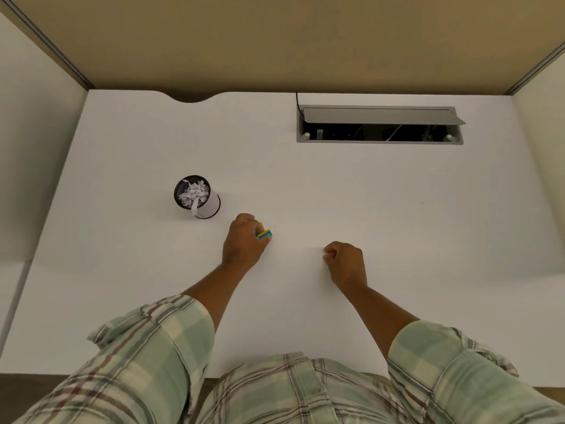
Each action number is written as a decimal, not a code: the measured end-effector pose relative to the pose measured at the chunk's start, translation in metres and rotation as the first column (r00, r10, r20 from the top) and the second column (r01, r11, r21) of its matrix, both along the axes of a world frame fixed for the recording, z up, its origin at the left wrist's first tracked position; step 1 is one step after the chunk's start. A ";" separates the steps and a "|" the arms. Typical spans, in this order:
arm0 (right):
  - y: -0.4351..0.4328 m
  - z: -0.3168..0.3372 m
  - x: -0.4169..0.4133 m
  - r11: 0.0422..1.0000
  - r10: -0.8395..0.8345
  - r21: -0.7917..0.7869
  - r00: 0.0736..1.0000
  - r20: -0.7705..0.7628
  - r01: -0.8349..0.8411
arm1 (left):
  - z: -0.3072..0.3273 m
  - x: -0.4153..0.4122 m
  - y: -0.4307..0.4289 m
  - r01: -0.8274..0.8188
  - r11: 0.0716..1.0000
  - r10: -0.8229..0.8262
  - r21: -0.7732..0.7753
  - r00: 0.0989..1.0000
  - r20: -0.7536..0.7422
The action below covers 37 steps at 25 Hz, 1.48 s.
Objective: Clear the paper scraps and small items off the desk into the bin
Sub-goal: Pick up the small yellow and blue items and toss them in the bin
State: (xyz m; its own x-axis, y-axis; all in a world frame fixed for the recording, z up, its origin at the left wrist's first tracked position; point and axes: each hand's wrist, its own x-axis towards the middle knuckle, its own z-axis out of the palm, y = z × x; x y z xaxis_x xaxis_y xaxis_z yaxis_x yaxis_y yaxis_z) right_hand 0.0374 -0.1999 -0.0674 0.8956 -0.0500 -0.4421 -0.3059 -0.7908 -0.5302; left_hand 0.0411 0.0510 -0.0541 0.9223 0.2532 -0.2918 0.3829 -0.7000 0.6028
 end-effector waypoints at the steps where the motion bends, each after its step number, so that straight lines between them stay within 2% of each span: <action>1: 0.002 0.000 0.001 1.000 0.011 -0.021 1.000 -0.005 -0.011 | -0.001 0.002 0.000 -0.004 1.000 0.003 -0.006 1.000 -0.010; 6: 0.005 0.000 0.001 0.987 0.097 -0.121 0.994 -0.047 -0.102 | -0.008 0.008 0.003 -0.028 0.999 0.027 -0.018 0.998 -0.048; 10: 0.007 0.000 0.002 0.982 0.133 -0.129 0.989 -0.057 -0.140 | -0.008 0.004 0.005 -0.097 0.995 0.094 -0.035 0.994 -0.060; 17: 0.032 0.013 0.001 0.998 0.034 0.049 0.999 -0.012 -0.033 | 0.005 -0.015 0.004 -0.301 0.917 0.282 -0.263 0.953 -0.106; 24: 0.111 0.047 0.029 0.953 0.050 0.292 0.993 0.104 -0.079 | 0.038 -0.024 0.040 -0.379 0.825 0.429 -0.419 0.903 0.029; 28: 0.163 0.064 0.052 0.932 0.112 0.321 0.977 0.183 -0.167 | 0.058 -0.020 0.076 -0.423 0.808 0.507 -0.410 0.854 0.119; 33: 0.226 0.084 0.083 0.907 0.241 0.285 0.938 0.248 -0.309 | 0.071 -0.004 0.119 -0.503 0.781 0.597 -0.369 0.776 0.205; 37: 0.264 0.092 0.105 0.899 0.313 0.230 0.914 0.258 -0.373 | 0.077 0.018 0.141 -0.489 0.826 0.554 -0.281 0.797 0.241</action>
